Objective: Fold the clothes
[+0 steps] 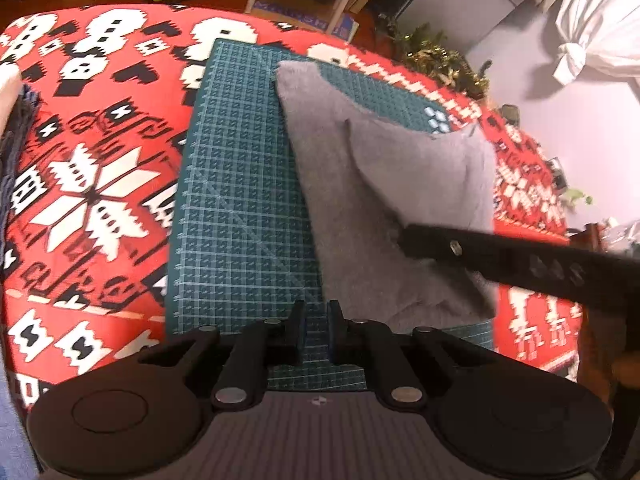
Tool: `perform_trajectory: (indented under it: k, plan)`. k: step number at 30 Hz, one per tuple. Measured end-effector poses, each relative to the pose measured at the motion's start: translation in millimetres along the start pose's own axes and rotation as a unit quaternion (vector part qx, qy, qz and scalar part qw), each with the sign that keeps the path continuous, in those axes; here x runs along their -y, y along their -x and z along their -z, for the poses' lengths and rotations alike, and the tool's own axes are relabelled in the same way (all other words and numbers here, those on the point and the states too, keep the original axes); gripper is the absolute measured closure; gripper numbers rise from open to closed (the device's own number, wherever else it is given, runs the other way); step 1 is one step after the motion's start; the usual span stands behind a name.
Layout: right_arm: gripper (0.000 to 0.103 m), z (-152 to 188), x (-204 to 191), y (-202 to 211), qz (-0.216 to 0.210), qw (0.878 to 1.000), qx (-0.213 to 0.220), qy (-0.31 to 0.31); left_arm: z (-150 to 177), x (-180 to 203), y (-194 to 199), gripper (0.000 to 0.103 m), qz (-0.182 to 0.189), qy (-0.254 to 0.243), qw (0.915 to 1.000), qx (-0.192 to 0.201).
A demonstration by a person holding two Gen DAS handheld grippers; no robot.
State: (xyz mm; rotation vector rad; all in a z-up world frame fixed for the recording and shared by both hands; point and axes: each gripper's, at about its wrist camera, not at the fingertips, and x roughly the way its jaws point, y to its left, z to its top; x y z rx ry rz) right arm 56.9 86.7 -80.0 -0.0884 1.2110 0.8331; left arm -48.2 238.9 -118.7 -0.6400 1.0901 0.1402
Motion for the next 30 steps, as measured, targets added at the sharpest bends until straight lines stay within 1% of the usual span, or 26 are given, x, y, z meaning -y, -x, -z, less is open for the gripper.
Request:
perform_trajectory:
  k: [1,3,4,6,7,9,10,12,16,17,18,19,20,21,26,28,30]
  plan:
    - [0.066,2.7,4.1,5.9,0.001,1.0,-0.001,-0.003,-1.4,1.3,0.7,0.086,0.006,0.0,1.0,0.001]
    - [0.066,8.9,12.6,18.6,0.007,1.0,-0.001,-0.002,-3.6,8.4,-0.9,0.083,0.021,-0.013,0.9997,0.002]
    - [0.066,11.6,17.3,24.3,0.016,1.0,0.002,-0.001,-4.3,12.6,-2.8,0.082,0.026,-0.02,0.9995,0.001]
    - [0.066,16.0,28.8,31.7,0.051,0.999,0.005,-0.006,-6.1,19.6,-8.9,0.081,0.034,-0.03,0.9989,-0.004]
    - [0.067,18.0,36.5,32.4,0.078,0.997,0.002,-0.014,-7.0,23.0,-12.1,0.081,0.039,-0.035,0.9986,-0.006]
    - [0.067,22.2,57.1,33.3,0.112,0.993,-0.001,-0.046,-8.8,29.9,-18.3,0.08,0.047,-0.046,0.9978,-0.011]
    - [0.067,24.3,68.1,33.5,0.121,0.99,-0.004,-0.065,-9.7,33.3,-21.5,0.078,0.051,-0.051,0.9973,-0.014]
    - [0.067,28.3,87.1,32.6,0.118,0.988,-0.01,-0.104,-10.3,39.6,-29.4,0.075,0.045,-0.066,0.9966,-0.018]
    - [0.068,35.2,110.9,24.0,0.079,0.981,-0.024,-0.173,-9.0,47.6,-44.3,0.076,0.028,-0.096,0.9946,-0.028]
    - [0.076,36.9,115.2,20.3,0.069,0.979,-0.028,-0.189,-8.3,48.7,-46.7,0.077,0.024,-0.104,0.9938,-0.029]
    - [0.081,38.8,118.3,16.5,0.062,0.977,-0.033,-0.201,-7.8,50.0,-48.4,0.08,0.02,-0.111,0.9932,-0.028]
    - [0.091,40.6,119.9,13.3,0.06,0.975,-0.036,-0.208,-7.7,51.1,-49.2,0.085,0.018,-0.119,0.9923,-0.026]
    - [0.096,41.9,121.0,11.7,0.062,0.975,-0.037,-0.212,-7.7,52.1,-49.7,0.092,0.016,-0.127,0.9914,-0.024]
    - [0.097,42.9,121.5,11.6,0.067,0.975,-0.036,-0.211,-7.6,53.9,-49.3,0.102,0.015,-0.139,0.9899,-0.022]
    - [0.098,44.7,126.8,17.7,0.089,0.975,-0.029,-0.2,-4.8,66.2,-26.9,0.103,0.011,-0.213,0.9771,-0.004]
    - [0.098,45.2,128.7,20.4,0.093,0.976,-0.027,-0.197,-3.2,69.7,-18.9,0.103,0.008,-0.236,0.9718,-0.005]
    - [0.098,44.7,130.4,21.0,0.094,0.976,-0.027,-0.196,-1.6,73.3,-15.2,0.103,0.005,-0.257,0.9664,-0.014]
